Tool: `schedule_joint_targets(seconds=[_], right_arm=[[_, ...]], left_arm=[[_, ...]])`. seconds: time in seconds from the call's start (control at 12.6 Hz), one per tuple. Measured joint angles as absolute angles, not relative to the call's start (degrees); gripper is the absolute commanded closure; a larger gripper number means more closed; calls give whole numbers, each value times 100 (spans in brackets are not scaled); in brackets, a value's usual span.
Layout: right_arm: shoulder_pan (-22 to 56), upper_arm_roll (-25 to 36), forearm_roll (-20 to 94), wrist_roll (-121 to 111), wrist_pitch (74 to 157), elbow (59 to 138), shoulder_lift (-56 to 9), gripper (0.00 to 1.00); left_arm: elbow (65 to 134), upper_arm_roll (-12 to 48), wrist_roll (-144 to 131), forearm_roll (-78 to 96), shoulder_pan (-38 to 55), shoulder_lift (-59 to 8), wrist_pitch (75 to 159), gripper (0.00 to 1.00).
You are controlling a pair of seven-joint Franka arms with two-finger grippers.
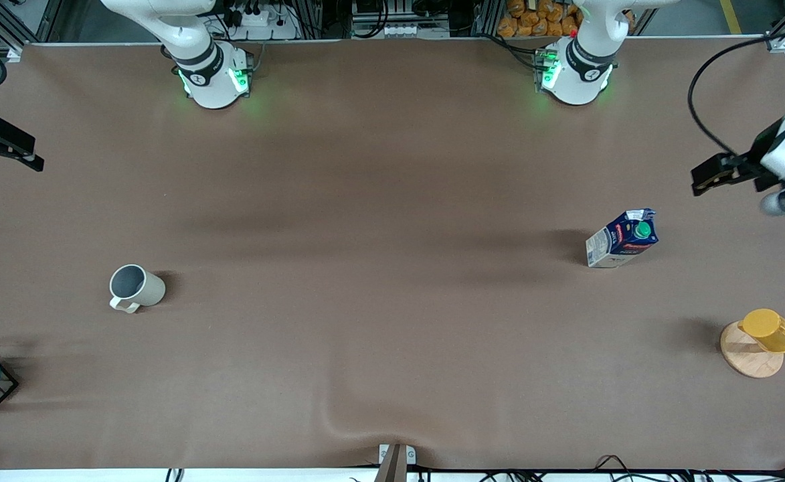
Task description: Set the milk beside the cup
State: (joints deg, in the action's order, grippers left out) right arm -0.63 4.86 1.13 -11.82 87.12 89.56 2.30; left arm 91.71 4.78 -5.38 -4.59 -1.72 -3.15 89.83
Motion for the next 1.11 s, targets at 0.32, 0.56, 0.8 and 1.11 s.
schedule_joint_targets(seconds=[0.32,0.56,0.8,1.11], right_arm=[[-70,527,95,-1183,8744,8995,133,0],[-81,541,8,-1183,8835,8990,-294,0],[-264,563,-4,-1183,9052,8988,-925,0],[-401,560,-1,-1191,9637,9037,-1779,0]], left_arm=[[9938,470,-538,-459,-337,-448,9741,0],[10490,468,-538,-459,-343,-458,10254,0],[10814,466,-538,-415,-383,-457,10425,0],[11144,461,-538,-140,-524,-457,10656,0]])
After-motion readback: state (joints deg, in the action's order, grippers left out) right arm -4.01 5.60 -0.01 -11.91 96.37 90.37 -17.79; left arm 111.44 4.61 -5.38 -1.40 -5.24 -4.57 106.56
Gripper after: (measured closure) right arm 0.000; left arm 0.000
